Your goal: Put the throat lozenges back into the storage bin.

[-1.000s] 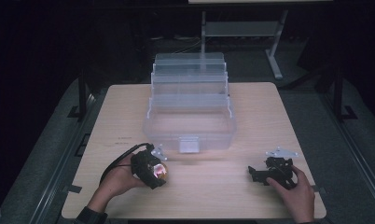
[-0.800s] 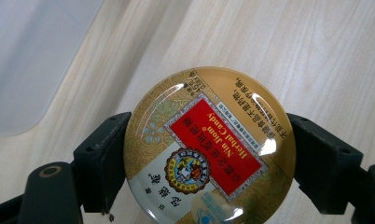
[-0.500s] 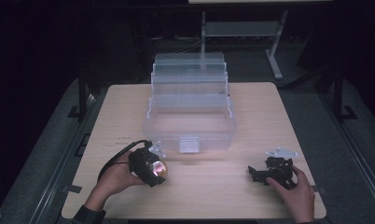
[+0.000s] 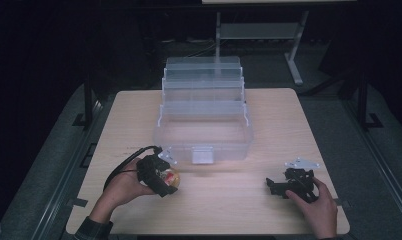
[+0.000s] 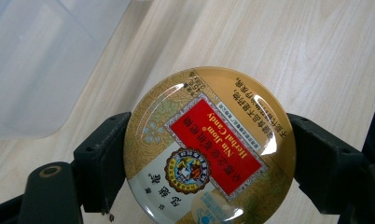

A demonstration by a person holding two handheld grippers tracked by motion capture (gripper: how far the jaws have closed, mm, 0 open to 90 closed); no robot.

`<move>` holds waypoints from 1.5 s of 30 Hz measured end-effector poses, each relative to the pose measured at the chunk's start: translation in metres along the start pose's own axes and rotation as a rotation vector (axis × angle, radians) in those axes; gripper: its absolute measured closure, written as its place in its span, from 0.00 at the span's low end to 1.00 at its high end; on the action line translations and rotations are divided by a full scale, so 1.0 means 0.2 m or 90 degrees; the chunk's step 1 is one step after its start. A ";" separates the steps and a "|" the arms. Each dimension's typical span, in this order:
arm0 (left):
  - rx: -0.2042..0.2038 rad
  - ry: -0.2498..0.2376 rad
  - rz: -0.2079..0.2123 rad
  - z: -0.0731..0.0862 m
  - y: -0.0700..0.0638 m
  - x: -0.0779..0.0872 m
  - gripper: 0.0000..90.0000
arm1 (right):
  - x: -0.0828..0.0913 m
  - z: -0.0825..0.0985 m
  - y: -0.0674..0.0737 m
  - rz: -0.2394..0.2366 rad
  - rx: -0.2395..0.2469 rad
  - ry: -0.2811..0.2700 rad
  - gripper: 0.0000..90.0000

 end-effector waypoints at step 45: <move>0.018 -0.019 0.000 -0.25 0.14 0.18 0.22 | 0.00 0.00 0.00 0.000 0.001 -0.001 0.00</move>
Point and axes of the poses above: each handheld gripper's, and its own axes: x roughly backward along the jaws, z roughly out of its underside, y roughly to its left, the point moved 10 cm from there along -x, roughly forward along the jaws, and after that the axes turned 7 degrees about -y, right-handed, at the moved point
